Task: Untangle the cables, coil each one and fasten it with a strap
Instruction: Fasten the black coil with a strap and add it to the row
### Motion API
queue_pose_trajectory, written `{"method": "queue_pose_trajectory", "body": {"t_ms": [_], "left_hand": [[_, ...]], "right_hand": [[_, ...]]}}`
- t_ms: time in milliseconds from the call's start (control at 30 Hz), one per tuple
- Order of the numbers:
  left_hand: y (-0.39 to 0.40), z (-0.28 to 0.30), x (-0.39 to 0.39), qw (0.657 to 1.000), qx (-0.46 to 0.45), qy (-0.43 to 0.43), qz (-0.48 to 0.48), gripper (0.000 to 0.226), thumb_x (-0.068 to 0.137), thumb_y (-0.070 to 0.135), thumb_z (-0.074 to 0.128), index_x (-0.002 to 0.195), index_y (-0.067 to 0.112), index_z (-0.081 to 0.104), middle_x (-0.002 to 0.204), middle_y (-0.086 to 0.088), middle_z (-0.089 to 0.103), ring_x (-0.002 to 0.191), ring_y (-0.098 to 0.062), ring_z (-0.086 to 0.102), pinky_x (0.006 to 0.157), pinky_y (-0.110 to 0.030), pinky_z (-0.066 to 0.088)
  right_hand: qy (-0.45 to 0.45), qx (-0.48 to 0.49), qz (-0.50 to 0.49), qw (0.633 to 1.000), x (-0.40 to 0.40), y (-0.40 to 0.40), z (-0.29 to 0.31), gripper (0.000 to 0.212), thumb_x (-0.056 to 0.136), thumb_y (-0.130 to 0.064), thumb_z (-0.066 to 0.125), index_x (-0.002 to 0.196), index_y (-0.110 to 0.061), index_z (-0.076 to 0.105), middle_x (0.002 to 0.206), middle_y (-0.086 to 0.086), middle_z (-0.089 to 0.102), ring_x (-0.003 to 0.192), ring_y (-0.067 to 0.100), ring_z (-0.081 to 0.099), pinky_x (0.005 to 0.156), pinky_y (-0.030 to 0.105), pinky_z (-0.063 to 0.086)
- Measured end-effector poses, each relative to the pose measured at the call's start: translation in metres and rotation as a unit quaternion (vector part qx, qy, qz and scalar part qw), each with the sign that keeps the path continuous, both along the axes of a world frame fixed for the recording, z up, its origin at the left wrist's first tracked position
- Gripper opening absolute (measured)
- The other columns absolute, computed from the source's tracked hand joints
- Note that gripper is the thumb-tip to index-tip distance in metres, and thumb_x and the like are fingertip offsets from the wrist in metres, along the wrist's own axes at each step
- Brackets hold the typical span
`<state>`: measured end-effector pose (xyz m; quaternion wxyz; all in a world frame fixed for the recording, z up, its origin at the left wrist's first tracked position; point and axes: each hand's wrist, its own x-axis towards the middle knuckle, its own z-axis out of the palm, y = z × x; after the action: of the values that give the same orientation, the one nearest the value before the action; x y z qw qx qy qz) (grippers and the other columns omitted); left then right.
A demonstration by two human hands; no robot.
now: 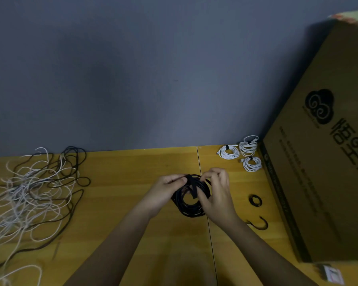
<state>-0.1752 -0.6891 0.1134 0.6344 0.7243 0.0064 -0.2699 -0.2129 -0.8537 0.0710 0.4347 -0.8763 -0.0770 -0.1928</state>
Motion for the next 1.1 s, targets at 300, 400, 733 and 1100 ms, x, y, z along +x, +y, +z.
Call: {"method": "queue_pose_trajectory", "body": {"t_ms": [300,400,733,1100], "left_hand": [[-0.003,-0.001,0.0,0.999,0.026,-0.025,0.019,0.02,0.098,0.025,0.052,0.113,0.023,0.066,0.102,0.005,0.071,0.094,-0.008,0.066,0.08,-0.019,0.051],[-0.003,0.0,-0.003,0.999,0.033,-0.032,0.016,0.017,0.098,0.024,0.052,0.11,0.028,0.065,0.101,0.009,0.071,0.093,-0.003,0.066,0.075,-0.012,0.051],[-0.007,0.001,-0.007,0.997,0.034,-0.063,-0.024,0.025,0.101,0.027,0.046,0.115,0.027,0.067,0.105,0.009,0.072,0.098,-0.005,0.066,0.084,-0.015,0.05],[0.005,0.005,-0.01,0.991,0.008,-0.06,-0.115,0.029,0.099,0.019,0.049,0.127,0.021,0.056,0.101,0.007,0.068,0.092,-0.003,0.065,0.086,-0.016,0.048]], "right_hand": [[0.024,-0.069,0.12,0.99,-0.001,-0.016,0.002,0.024,0.087,-0.025,0.054,0.102,-0.014,0.069,0.109,-0.007,0.044,0.11,0.004,0.034,0.095,0.003,0.023],[0.04,-0.068,0.131,0.988,0.004,-0.02,0.004,0.021,0.084,-0.025,0.066,0.101,-0.015,0.072,0.107,-0.009,0.046,0.107,0.001,0.034,0.094,0.001,0.023],[-0.079,-0.047,0.1,0.991,0.006,-0.009,0.009,0.016,0.09,-0.023,0.061,0.093,-0.015,0.075,0.1,-0.004,0.063,0.1,0.014,0.05,0.09,0.014,0.036],[0.156,0.194,0.058,0.967,0.009,-0.001,0.018,0.01,0.081,-0.008,0.074,0.085,-0.017,0.074,0.103,-0.008,0.064,0.101,0.003,0.059,0.089,0.018,0.044]]}}
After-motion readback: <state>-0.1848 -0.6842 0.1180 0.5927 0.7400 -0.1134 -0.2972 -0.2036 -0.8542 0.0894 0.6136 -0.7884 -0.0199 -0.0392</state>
